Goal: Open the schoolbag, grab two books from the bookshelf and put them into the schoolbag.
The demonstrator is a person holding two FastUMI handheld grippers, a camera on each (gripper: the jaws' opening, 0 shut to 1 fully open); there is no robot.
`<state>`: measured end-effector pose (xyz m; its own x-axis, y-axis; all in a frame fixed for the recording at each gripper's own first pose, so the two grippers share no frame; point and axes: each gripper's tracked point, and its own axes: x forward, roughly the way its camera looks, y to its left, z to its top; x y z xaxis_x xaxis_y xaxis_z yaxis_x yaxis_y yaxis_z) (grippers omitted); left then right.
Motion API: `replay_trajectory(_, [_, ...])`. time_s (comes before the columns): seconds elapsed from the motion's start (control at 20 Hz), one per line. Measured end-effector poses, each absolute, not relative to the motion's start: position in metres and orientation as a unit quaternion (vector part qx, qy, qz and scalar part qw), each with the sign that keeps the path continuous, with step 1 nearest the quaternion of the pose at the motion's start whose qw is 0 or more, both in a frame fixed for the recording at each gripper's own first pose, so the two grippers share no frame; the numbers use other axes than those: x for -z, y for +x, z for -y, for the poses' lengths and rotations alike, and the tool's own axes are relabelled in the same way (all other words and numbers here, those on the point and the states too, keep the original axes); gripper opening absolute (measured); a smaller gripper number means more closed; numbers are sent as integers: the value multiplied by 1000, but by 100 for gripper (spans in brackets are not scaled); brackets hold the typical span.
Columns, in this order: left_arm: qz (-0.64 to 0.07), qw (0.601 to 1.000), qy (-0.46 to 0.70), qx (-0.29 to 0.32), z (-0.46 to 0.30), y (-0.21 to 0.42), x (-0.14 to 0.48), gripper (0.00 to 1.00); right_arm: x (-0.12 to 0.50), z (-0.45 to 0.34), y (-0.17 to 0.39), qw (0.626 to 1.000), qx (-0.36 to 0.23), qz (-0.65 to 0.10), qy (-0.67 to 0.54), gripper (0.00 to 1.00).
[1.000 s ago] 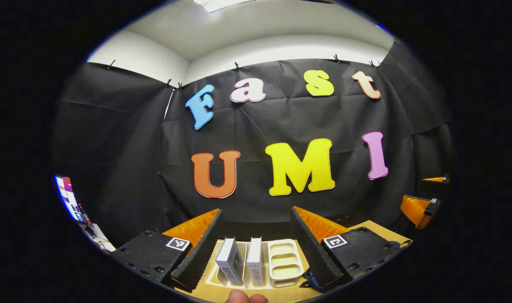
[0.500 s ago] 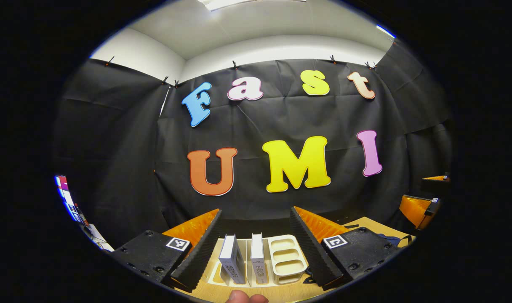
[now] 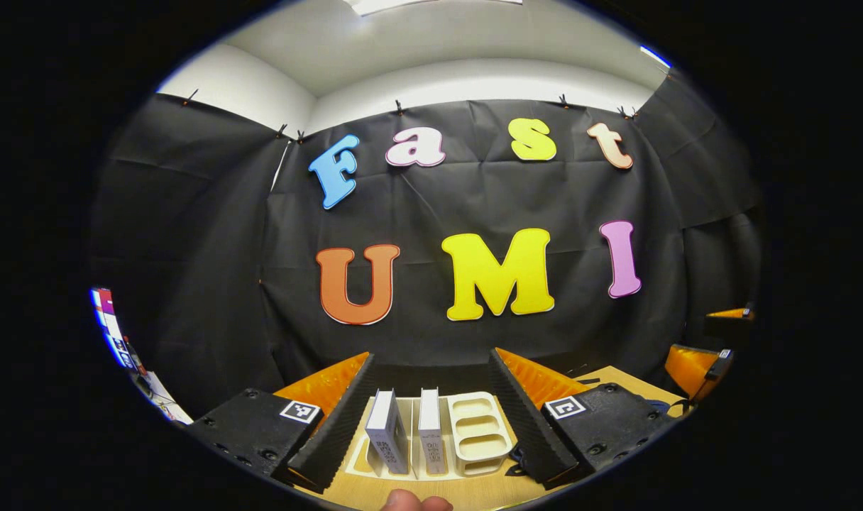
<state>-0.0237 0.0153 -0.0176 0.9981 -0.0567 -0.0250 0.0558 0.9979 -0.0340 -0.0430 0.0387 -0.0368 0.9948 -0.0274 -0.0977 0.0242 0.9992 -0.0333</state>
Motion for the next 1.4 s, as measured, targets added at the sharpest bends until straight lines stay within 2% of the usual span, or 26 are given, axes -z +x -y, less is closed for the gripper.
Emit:
replay_trajectory(0.25, [-19,1000,-14,17,-21,-34,20,99,105,-58,-49,993,-14,-114,-36,96])
replay_trajectory(0.3, [-20,1000,-13,14,-24,-36,20,99,122,-62,-50,991,-17,-131,-38,98])
replay_trajectory(0.55, [-27,1000,-3,0,-40,-45,27,98,228,-91,-53,972,-36,-222,-64,96])
replay_trajectory(0.85, [-39,999,-2,-15,-65,-51,33,99,342,-98,-50,939,-23,-326,-110,98])
replay_trajectory(1.15, [-49,998,10,-34,-87,-54,41,99,386,-84,-37,920,10,-355,-164,96])
replay_trajectory(1.4, [-53,998,0,-45,-95,-56,43,99,364,-62,-19,924,56,-319,-201,96])
